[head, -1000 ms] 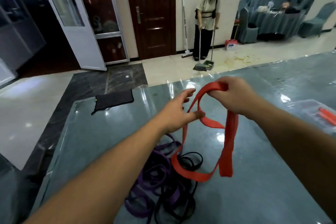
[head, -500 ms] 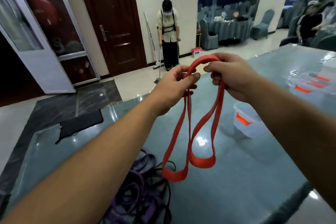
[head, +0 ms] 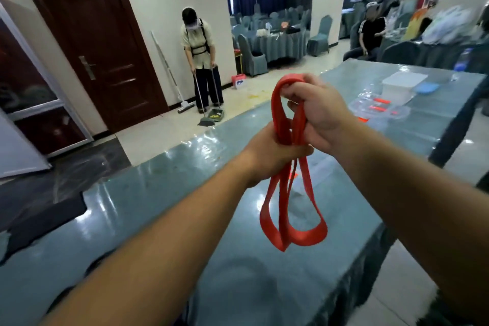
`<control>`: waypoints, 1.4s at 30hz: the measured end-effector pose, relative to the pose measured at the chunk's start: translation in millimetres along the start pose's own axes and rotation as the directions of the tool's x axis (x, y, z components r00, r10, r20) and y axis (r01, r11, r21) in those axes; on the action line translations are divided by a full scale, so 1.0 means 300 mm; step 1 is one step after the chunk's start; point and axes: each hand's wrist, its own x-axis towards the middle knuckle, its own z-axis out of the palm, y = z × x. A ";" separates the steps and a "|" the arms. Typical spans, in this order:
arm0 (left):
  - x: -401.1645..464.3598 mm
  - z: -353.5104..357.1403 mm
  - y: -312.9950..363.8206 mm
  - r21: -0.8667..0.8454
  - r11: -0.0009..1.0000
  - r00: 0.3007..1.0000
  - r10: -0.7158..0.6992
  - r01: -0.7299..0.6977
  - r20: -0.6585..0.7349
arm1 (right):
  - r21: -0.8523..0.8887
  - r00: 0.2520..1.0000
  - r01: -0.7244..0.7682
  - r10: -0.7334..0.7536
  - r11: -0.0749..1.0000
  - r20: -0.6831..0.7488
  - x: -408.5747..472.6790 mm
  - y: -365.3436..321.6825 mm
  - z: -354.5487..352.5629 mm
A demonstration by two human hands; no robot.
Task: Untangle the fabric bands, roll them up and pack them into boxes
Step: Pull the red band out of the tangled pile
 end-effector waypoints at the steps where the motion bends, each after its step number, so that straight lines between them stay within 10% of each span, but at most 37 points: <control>1: 0.021 0.046 0.005 0.006 1.000 1.000 -0.011 0.011 0.002 | -0.042 1.000 -0.002 0.003 0.999 0.008 0.001 0.001 -0.057; 15: 0.248 0.548 0.145 -0.753 0.552 0.933 -0.177 0.359 0.315 | -0.161 0.876 -0.446 0.467 0.880 0.124 -0.293 0.317 -0.846; 21: 0.400 0.681 0.075 -0.739 0.455 0.868 -0.282 0.497 0.409 | -0.223 0.916 -0.402 0.394 0.888 -0.080 -0.361 0.314 -0.962; 28: 0.539 0.798 -0.065 -0.235 0.681 0.659 -0.467 0.693 0.589 | -0.068 0.893 -0.400 0.372 0.914 -0.255 -0.336 0.308 -1.086; 32: 0.591 0.863 -0.111 0.039 0.802 0.616 -0.487 0.595 0.618 | -0.135 0.862 -0.431 0.363 0.892 -0.354 -0.289 0.269 -1.138; 38: 0.660 1.028 -0.097 -0.132 0.985 0.858 -0.028 0.110 0.512 | -0.235 0.741 -0.555 0.347 0.798 -0.575 -0.249 0.262 -1.262; 42: 0.711 1.146 -0.040 -0.088 0.985 0.767 0.173 -0.152 0.618 | -0.214 0.709 -0.537 0.299 0.816 -0.639 -0.234 0.234 -1.373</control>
